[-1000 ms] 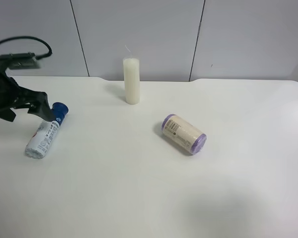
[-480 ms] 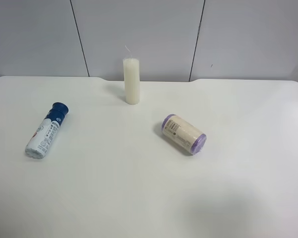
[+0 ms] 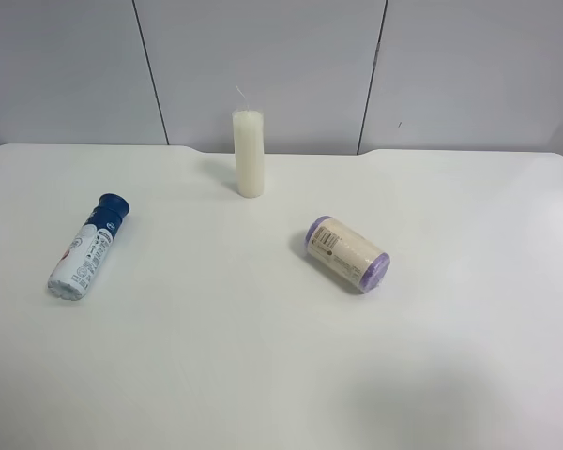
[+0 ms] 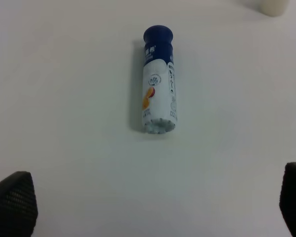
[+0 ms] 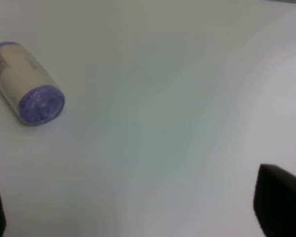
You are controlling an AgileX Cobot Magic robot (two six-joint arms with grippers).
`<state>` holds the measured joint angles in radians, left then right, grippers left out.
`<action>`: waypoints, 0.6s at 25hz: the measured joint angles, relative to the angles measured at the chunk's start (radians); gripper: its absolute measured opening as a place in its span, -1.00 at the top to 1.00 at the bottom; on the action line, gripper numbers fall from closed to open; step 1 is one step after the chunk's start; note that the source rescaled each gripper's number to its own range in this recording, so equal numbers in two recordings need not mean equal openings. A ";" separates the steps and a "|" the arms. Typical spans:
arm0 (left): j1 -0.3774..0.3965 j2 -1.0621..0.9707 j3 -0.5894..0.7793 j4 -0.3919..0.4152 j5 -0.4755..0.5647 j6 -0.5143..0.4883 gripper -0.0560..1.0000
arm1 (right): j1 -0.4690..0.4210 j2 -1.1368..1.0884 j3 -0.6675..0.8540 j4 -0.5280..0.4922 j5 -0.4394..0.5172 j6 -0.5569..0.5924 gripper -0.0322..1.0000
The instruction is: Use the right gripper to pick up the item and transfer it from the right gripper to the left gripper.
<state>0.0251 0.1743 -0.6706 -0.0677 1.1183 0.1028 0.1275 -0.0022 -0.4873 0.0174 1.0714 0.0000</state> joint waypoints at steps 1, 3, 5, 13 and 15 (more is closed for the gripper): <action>0.000 -0.043 0.026 0.000 0.000 0.000 -0.98 | 0.000 0.000 0.000 0.000 0.000 0.000 -0.97; 0.000 -0.120 0.067 0.000 0.000 -0.003 -0.99 | 0.000 0.000 0.000 0.000 0.000 0.000 -0.97; 0.000 -0.167 0.095 0.000 0.001 -0.004 -0.99 | 0.000 0.000 0.000 0.000 0.000 0.000 -0.97; 0.000 -0.177 0.160 0.000 -0.045 0.004 -0.99 | 0.000 0.000 0.000 0.000 0.000 0.000 -0.97; 0.000 -0.177 0.163 0.000 -0.051 0.004 -0.99 | 0.000 0.000 0.000 0.000 0.000 0.000 -0.97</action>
<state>0.0251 -0.0025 -0.5077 -0.0677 1.0673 0.1068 0.1275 -0.0022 -0.4873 0.0174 1.0714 0.0000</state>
